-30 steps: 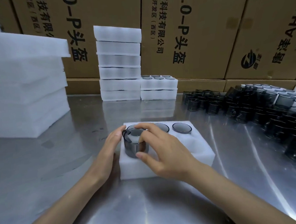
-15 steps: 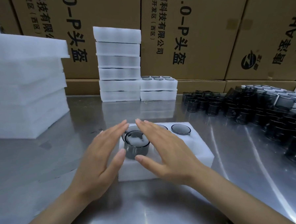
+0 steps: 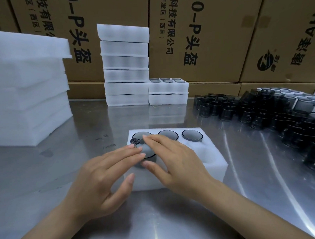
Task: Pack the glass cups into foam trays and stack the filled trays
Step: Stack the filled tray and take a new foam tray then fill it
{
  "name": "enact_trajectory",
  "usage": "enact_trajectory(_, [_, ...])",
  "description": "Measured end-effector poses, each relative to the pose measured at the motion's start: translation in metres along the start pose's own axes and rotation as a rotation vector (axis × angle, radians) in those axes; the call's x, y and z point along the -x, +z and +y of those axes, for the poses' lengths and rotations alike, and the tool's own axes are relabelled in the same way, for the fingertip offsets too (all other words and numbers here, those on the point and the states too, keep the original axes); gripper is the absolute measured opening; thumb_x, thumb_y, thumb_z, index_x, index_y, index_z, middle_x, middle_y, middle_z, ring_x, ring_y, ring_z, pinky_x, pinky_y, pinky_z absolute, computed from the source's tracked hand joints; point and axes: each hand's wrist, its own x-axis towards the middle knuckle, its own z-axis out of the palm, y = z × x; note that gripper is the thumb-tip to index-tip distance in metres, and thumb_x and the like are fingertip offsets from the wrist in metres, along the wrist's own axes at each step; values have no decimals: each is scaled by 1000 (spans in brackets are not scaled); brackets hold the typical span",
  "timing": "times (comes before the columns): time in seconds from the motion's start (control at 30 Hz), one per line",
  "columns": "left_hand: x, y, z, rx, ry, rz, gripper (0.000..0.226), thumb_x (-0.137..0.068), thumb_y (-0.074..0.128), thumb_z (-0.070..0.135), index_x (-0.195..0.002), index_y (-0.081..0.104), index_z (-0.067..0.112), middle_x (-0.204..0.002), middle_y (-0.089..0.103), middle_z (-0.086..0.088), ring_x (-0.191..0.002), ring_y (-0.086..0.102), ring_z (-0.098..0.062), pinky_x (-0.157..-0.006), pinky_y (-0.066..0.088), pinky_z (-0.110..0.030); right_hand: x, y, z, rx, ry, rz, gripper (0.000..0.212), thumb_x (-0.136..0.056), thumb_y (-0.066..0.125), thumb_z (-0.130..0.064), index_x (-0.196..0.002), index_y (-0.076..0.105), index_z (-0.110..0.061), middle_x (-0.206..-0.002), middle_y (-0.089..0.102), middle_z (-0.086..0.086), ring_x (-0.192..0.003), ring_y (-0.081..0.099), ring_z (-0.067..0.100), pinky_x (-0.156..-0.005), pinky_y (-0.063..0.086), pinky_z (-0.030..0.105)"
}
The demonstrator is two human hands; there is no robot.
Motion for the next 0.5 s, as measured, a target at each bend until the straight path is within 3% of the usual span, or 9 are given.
enact_trajectory(0.1, [0,0,-1,-47,12,-35,48,-97,32,36,-127,56,6,-137,52,-6,-130,47,-18,-104,40,-31,-1,-1,2,-48,6,-96,61,-94,36,-49,-145,37,-16,-151,35,-6,-139,30,6,-112,30,30])
enact_trajectory(0.2, [2,3,0,-58,-18,-124,54,-98,28,42,-134,49,7,-144,44,-7,-134,43,-20,-104,38,-37,0,-1,3,-40,16,-200,60,-96,33,-47,-149,26,-22,-156,20,-12,-144,9,0,-117,17,31])
enact_trajectory(0.33, [8,8,2,-31,-85,-179,53,-97,30,45,-131,52,10,-139,50,-4,-128,50,-22,-101,40,-34,1,2,2,72,11,-301,57,-98,33,-45,-149,29,-22,-155,24,-10,-144,10,3,-116,10,27])
enact_trajectory(0.5, [8,9,2,-13,-155,-194,50,-83,45,34,-124,61,11,-132,56,-2,-122,54,-24,-98,40,-32,0,5,3,119,6,-366,57,-98,29,-46,-150,24,-23,-157,20,-10,-144,8,4,-115,5,29])
